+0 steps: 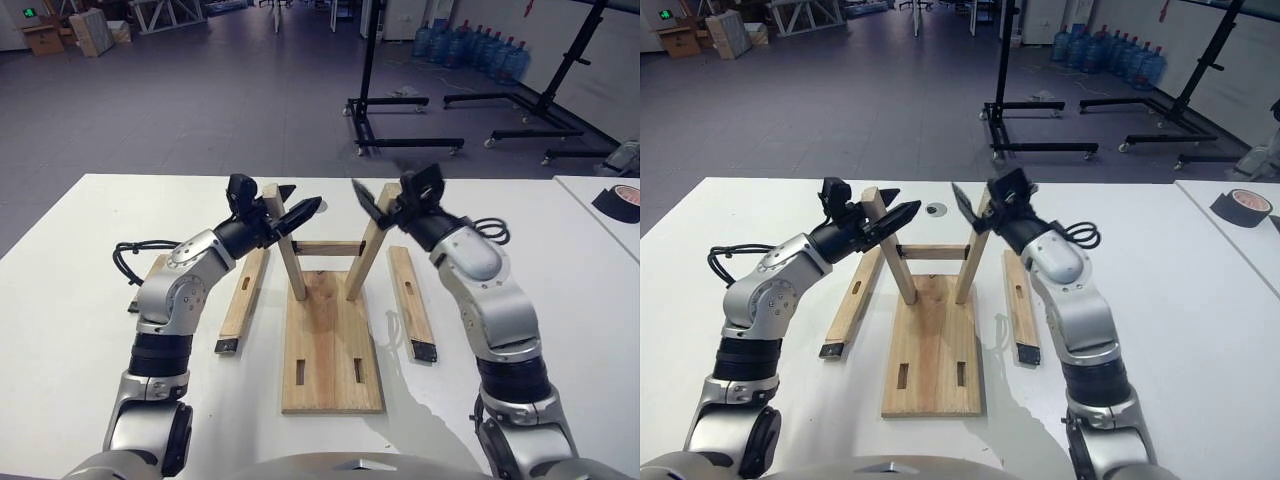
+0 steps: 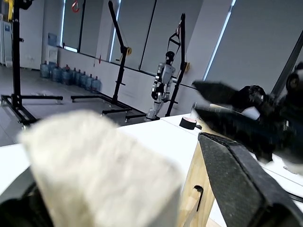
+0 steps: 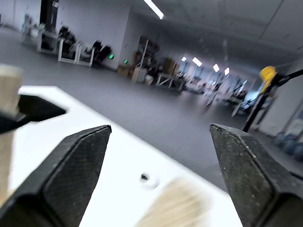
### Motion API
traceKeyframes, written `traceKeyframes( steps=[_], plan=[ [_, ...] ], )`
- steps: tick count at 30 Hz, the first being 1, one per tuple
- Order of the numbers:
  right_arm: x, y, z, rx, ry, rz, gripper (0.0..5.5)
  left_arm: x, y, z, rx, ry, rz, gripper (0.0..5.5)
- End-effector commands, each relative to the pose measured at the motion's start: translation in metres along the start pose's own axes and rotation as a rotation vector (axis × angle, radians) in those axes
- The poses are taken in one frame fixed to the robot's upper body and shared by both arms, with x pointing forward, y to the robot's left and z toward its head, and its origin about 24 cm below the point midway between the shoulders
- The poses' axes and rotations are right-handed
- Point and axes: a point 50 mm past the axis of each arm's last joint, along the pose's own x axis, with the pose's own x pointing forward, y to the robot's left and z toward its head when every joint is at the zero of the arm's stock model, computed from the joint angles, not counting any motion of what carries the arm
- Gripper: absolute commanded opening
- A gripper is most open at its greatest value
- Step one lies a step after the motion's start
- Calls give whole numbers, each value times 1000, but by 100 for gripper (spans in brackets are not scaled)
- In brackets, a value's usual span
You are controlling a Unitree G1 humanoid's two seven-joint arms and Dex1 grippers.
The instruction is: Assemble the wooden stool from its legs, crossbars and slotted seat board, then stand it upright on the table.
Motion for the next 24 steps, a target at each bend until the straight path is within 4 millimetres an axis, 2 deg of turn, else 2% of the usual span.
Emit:
traceKeyframes(
  steps=[1,6,8,11,14,17,20,24],
  plan=[
    [3,-13,17,24,-87,-54,382,-5,8,17,56,-22,38,388],
    [-4,-24,24,196,-154,-83,382,-14,7,36,80,-94,67,388],
    [-15,-17,24,325,-183,7,382,-30,3,38,93,-137,112,388],
    [-47,8,25,556,-214,290,382,-66,2,37,55,-210,236,388],
    [-85,24,12,693,-116,495,382,-110,19,19,34,-157,466,388],
    [-109,36,-12,714,50,570,382,-144,46,-10,61,26,699,388],
    [-117,47,-30,705,147,575,382,-162,59,-35,65,161,789,388],
    [-115,60,-44,686,200,574,382,-179,74,-58,68,288,838,388]
  ],
)
